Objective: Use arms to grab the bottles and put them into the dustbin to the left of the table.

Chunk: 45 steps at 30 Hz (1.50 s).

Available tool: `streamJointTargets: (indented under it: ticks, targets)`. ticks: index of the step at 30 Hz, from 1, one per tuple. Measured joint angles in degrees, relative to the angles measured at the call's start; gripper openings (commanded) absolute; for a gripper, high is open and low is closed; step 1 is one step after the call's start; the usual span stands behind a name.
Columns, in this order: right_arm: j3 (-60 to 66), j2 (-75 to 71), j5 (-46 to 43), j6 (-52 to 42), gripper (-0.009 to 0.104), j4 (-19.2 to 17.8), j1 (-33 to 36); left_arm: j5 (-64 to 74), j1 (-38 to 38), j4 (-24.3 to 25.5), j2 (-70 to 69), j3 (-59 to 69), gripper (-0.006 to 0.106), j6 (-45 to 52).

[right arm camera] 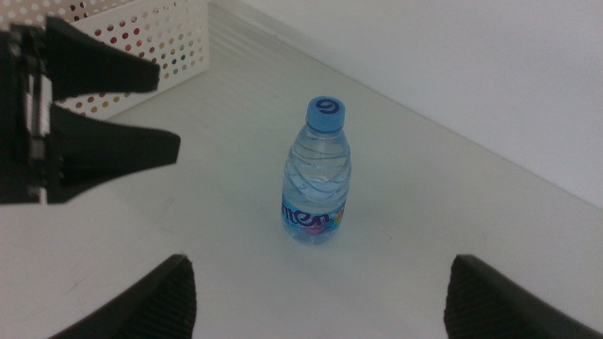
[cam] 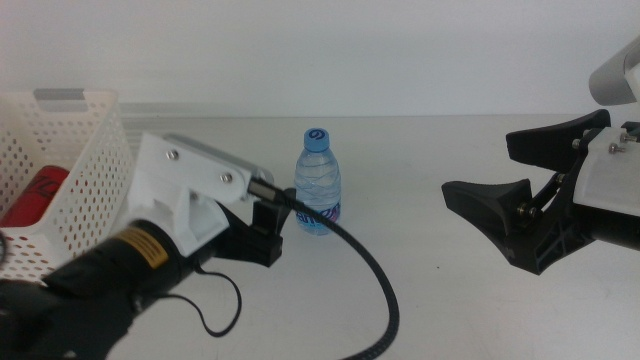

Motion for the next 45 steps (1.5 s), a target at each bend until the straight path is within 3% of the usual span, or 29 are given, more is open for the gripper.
streamJointTargets:
  ticks: [12,29,32,38,45]
  targets:
    - [0.0,0.0,0.0,0.0,0.075,0.0,0.0,-16.9,0.0,11.7,9.7,3.9,0.090,-12.0]
    - [0.0,0.0,0.0,0.0,0.075,0.0,0.0,-22.6,2.1,14.3,20.2,-0.7,0.090,-15.0]
    - [0.0,0.0,0.0,0.0,0.075,0.0,0.0,-22.7,4.8,17.6,22.0,-2.4,0.090,-17.7]
    - [0.0,0.0,0.0,0.0,0.075,0.0,0.0,-22.7,9.3,29.4,26.1,-6.4,0.090,-24.8]
    - [0.0,0.0,0.0,0.0,0.075,0.0,0.0,-23.3,9.6,30.8,31.7,-10.2,0.090,-25.6]
